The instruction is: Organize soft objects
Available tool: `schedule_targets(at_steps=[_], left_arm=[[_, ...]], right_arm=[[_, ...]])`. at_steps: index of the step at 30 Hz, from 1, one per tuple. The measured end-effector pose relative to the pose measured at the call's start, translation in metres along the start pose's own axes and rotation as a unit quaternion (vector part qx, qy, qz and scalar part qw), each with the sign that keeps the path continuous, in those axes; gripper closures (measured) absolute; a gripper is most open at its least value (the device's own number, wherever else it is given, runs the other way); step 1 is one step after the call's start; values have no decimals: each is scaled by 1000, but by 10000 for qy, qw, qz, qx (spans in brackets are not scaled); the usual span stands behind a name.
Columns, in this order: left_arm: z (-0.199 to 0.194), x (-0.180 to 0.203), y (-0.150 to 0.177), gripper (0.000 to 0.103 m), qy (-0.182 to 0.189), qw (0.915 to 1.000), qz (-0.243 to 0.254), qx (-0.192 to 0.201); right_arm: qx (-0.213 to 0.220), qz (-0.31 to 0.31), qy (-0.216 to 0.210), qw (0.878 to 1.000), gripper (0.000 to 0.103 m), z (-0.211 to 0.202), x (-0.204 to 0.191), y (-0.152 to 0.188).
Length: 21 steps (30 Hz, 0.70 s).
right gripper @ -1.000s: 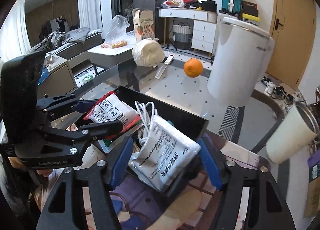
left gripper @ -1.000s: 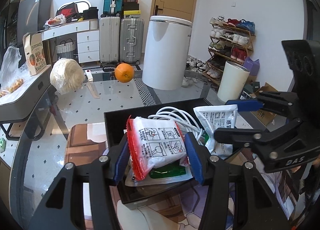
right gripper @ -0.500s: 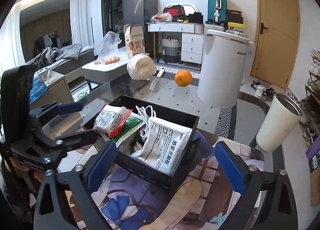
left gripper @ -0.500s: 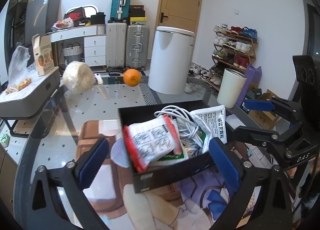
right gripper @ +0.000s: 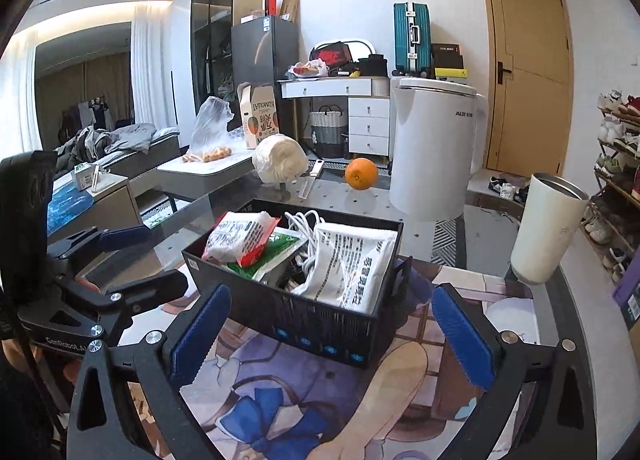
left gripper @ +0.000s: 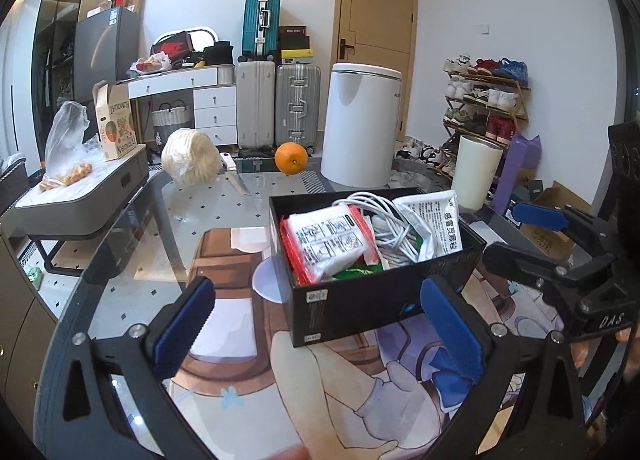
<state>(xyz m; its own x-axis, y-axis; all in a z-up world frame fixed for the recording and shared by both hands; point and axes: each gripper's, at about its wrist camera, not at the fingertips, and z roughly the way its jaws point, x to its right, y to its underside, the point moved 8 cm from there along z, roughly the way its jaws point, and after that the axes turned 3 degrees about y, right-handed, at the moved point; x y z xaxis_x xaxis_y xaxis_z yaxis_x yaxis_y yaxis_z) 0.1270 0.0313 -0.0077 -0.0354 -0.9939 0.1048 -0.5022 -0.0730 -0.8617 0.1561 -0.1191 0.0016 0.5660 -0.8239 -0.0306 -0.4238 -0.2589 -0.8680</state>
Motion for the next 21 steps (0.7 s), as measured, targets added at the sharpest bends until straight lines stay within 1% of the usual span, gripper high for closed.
schedule_targets(at_steps=[9,21], left_arm=[[3,7,5,0,-107,9999,65,77],[3,9,5,0,-191,9997,67,156]], right_arm=[[137,105,20,9998,1,-6,4,10],[253,50,76,9996,1,-8,4,14]])
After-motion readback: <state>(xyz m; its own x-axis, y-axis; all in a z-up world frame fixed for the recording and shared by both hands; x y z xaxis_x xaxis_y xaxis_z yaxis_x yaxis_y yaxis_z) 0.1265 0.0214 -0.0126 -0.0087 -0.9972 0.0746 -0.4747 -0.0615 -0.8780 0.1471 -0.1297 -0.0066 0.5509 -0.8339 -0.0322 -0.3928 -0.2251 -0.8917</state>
